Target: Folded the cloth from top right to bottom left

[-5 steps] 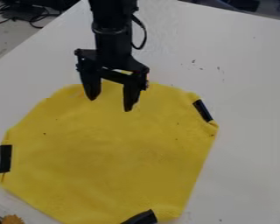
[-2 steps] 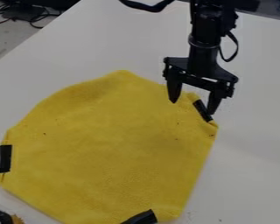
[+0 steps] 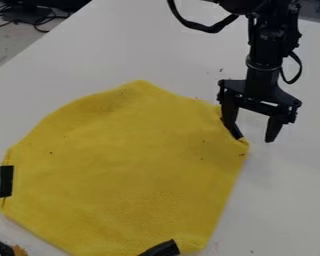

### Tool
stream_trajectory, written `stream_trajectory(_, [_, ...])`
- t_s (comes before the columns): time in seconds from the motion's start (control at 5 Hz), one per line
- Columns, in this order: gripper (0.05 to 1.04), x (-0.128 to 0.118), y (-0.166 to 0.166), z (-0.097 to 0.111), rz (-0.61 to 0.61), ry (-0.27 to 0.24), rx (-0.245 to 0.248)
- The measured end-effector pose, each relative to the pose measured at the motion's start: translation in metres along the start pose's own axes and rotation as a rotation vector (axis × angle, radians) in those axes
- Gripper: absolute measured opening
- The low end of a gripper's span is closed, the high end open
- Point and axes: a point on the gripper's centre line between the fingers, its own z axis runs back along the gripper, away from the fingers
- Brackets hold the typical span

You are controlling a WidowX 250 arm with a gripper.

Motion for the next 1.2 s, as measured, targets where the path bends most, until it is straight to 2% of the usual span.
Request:
stream_trajectory(0.2, [1.001, 0.007, 0.007, -0.012, 0.03, -0.001, 0.009])
stream_trajectory(0.4, [1.0, 0.016, 0.022, -0.009, 0.06, -0.026, 0.043])
stream_trajectory(0.6, [0.95, 0.019, 0.03, -0.019, 0.057, -0.009, 0.049])
stream_trajectory(1.0, [0.384, 0.024, 0.029, -0.022, 0.046, -0.003, -0.001])
stream_trajectory(1.2, [0.188, 0.024, 0.033, -0.021, 0.028, 0.007, 0.004])
